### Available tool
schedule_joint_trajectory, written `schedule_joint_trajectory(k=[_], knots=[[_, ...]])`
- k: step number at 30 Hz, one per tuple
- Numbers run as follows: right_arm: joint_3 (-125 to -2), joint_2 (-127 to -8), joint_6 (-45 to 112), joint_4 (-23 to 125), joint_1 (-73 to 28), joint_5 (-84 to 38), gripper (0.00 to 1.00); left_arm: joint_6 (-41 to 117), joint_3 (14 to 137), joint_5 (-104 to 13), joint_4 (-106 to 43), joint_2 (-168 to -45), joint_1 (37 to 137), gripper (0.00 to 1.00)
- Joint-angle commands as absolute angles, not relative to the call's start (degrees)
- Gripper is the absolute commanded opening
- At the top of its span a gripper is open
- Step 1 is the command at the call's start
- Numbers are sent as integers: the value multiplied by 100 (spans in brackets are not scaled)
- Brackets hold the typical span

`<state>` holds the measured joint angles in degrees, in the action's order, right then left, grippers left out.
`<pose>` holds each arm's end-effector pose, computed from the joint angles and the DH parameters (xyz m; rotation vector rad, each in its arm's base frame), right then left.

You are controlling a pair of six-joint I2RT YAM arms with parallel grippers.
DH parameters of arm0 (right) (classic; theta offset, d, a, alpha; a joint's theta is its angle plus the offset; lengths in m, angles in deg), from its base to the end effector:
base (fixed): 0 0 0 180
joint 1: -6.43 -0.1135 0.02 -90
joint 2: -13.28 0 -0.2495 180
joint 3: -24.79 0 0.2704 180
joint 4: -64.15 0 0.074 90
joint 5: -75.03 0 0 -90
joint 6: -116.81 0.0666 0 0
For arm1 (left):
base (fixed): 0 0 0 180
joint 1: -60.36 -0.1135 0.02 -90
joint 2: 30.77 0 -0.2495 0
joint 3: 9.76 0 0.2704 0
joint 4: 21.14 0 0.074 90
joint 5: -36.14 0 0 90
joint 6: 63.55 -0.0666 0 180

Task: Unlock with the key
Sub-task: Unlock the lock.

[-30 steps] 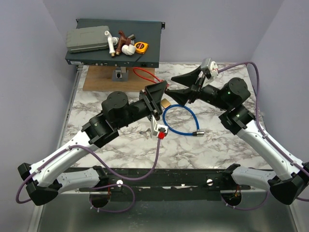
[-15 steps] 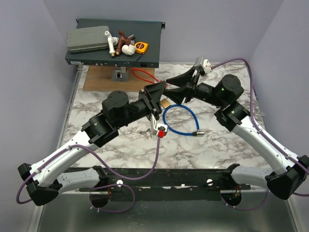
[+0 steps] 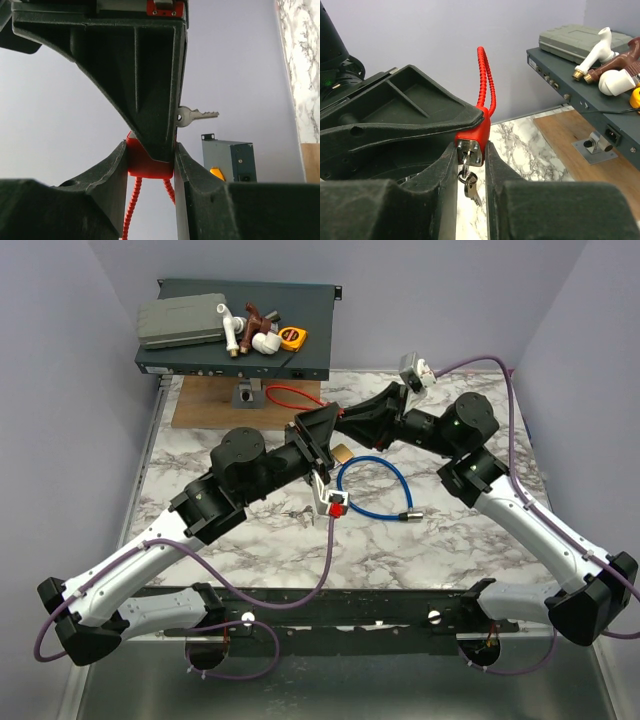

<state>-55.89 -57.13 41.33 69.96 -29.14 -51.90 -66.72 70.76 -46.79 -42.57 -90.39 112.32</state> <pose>0.2408 0.2214 0.4320 -0.8163 1.1897 1.1409 0.1701 -0.2307 0.4239 1.5521 0.3850 0.4643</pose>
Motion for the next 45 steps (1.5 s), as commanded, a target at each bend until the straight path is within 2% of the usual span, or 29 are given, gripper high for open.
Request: schedule_joint_trajectory(k=[1, 3, 6, 8, 9, 12, 19, 24, 28, 34, 37, 38, 40, 41, 45], knots=[[-5508, -5737, 4121, 7299, -2881, -4837, 4, -5984, 7300, -4199, -4389, -9139, 11397, 39], [-5426, -5661, 4018, 7249, -2878, -4823, 1, -5519, 7493, -4210, -4546, -9183, 11391, 63], [-5322, -5528, 3789, 7037, -2880, -4779, 1, -4709, 7826, -4244, -4906, -9244, 11294, 78], [-5245, -5396, 3679, 6862, -2881, -4750, 1, -4123, 8064, -4234, -5184, -9265, 11184, 95], [-5210, -5330, 3627, 6784, -2881, -4732, 1, -3837, 8224, -4188, -5409, -9280, 11105, 98], [-5158, -5184, 3461, 6510, -2881, -4723, 1, -3045, 8837, -3879, -6345, -9401, 10818, 99], [-5389, -5091, 2890, 5686, -2876, -5241, 1, -2084, 10295, -2233, -8888, -10156, 9930, 99], [-5690, -5232, 2740, 5294, -2881, -5686, 1, -2291, 11357, -1677, -10340, -10875, 9886, 98], [-5810, -5288, 2742, 5174, -2881, -5815, 1, -2530, 11593, -1563, -10728, -11153, 9865, 91], [-5958, -5333, 2736, 4914, -2898, -5930, 1, -2528, 11480, -1595, -10635, -11325, 9786, 70], [-5962, -5334, 2617, 4881, -2929, -5982, 1, -2296, 11407, -1625, -10276, -11339, 9780, 51], [-5974, -5347, 2560, 4858, -2940, -6005, 1, -2199, 11396, -1616, -10169, -11355, 9781, 41], [-6001, -5369, 2567, 4823, -2950, -6039, 1, -1869, 11368, -1649, -9906, -11370, 9782, 8], [-6002, -5377, 2576, 4830, -2960, -6056, 1, -1744, 11349, -1646, -9825, -11373, 9787, 4], [-5993, -5427, 2663, 4995, -2999, -6211, 1, -1637, 11222, -1513, -9846, -11392, 9844, 5]])
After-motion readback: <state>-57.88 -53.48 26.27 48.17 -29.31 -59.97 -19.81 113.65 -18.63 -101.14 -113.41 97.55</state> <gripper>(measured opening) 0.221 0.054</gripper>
